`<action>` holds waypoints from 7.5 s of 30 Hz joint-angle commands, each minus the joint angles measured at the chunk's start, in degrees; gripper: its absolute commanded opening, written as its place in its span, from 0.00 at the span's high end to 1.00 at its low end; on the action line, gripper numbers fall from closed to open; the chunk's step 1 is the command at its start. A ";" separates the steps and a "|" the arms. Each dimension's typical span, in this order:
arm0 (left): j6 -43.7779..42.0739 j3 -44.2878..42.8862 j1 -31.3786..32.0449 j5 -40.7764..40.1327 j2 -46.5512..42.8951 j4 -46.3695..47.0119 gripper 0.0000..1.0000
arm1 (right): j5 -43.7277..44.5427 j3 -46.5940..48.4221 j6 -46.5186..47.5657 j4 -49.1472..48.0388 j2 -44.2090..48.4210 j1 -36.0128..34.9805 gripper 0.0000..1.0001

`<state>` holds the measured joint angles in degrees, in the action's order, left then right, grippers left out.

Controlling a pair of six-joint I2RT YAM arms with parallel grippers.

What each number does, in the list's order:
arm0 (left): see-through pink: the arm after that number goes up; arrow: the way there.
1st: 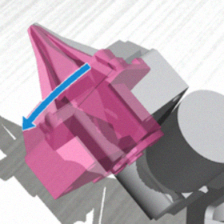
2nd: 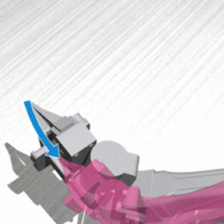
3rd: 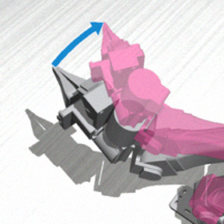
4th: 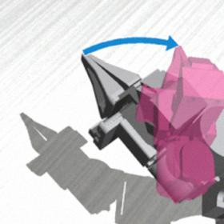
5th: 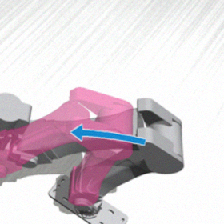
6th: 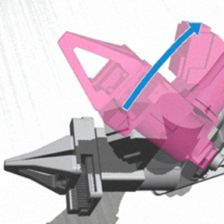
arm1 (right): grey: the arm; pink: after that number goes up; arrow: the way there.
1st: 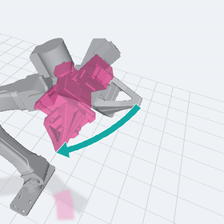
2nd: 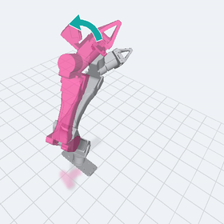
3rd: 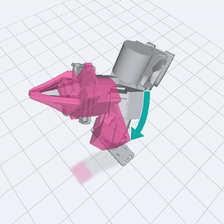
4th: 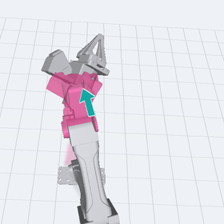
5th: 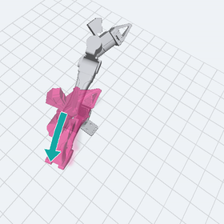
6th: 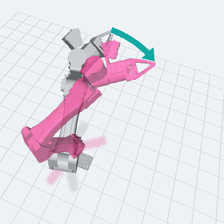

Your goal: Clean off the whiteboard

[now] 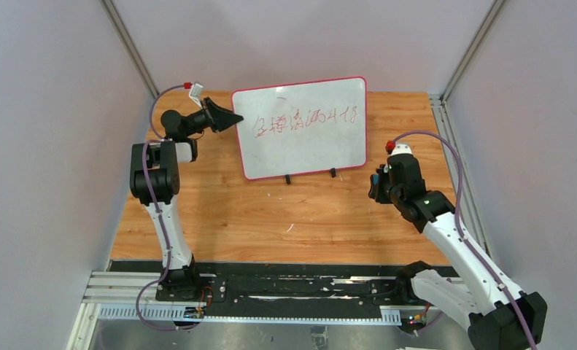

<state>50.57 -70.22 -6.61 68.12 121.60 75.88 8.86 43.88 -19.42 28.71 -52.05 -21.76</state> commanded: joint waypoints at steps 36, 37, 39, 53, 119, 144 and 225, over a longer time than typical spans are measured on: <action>-39.14 8.86 -0.19 -9.85 -16.27 -42.30 1.00 | 2.96 3.30 4.09 -8.87 -5.71 -1.01 0.99; -39.22 8.87 -0.19 -9.78 -16.23 -42.30 1.00 | 3.91 3.62 4.94 -10.91 -7.20 -1.01 0.99; -39.16 8.79 -0.16 -9.73 -16.13 -42.30 1.00 | 4.94 5.08 7.00 -14.01 -10.02 -0.96 1.00; -39.54 8.82 -0.17 -9.75 -16.65 -43.36 1.00 | -2.93 28.76 15.25 -23.88 -35.10 4.44 1.00; -43.32 9.67 -0.80 -9.99 -18.11 -48.02 1.00 | -10.36 40.82 15.32 -26.22 -52.00 5.25 0.99; -44.29 8.97 -0.80 -9.44 -19.54 -50.34 1.00 | -5.76 37.31 15.87 -27.15 -52.80 10.52 0.99; -47.46 9.27 -0.04 -8.90 -21.46 -55.67 1.00 | -4.70 53.79 18.89 -20.56 -61.14 -7.16 0.99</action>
<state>12.86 -63.18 -7.31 64.01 100.53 21.69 2.37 95.20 -1.56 6.79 -110.41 -31.86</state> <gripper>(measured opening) 0.067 0.058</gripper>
